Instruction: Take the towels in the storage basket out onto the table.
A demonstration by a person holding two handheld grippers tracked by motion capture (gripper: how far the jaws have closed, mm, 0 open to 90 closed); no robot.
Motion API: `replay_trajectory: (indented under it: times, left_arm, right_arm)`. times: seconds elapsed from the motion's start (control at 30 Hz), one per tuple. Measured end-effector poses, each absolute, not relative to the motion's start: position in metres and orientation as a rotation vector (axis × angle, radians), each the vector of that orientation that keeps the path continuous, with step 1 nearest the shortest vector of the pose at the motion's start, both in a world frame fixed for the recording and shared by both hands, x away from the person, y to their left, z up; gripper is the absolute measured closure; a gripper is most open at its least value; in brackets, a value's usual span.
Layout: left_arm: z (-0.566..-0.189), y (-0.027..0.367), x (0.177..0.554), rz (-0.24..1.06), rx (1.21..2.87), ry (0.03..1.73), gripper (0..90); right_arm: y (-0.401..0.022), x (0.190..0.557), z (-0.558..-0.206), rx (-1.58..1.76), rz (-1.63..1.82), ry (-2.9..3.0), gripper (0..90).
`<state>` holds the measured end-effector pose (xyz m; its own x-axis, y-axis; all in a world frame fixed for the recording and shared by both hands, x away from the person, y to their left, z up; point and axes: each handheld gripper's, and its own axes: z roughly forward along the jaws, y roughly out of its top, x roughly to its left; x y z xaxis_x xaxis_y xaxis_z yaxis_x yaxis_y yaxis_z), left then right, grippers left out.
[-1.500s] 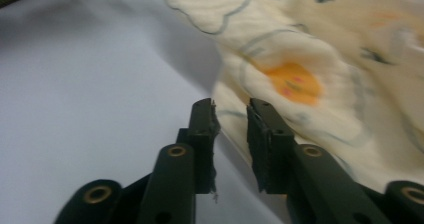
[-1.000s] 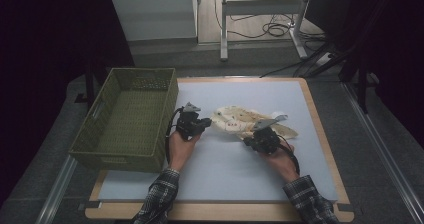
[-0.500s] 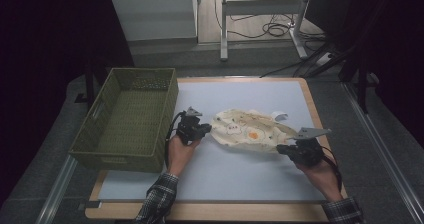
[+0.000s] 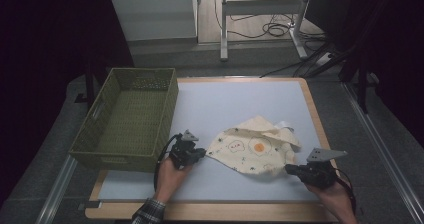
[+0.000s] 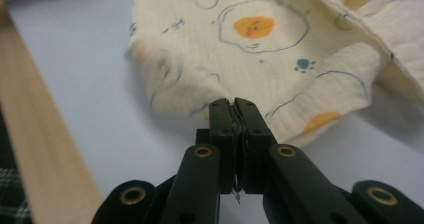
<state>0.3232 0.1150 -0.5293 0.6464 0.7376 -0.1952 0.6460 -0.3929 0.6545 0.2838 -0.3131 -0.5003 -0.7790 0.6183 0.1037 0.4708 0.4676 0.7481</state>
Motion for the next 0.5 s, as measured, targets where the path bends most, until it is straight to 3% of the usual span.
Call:
replay_trajectory:
  times: [0.03,0.23,0.5]
  left_arm:
    - [-0.529,0.116,0.322,0.180,2.141,1.070,70.4]
    - [-0.511,0.097,0.341,0.243,2.134,1.002,55.4]
    - [-0.488,0.036,0.392,0.264,2.183,0.838,45.3]
  right_arm:
    - [-0.313,0.283,-0.501,0.954,1.203,2.528,82.6]
    - [-0.324,0.288,-0.489,1.010,1.218,2.455,74.1]
    - [-0.322,0.328,-0.485,1.035,1.163,2.400,68.6]
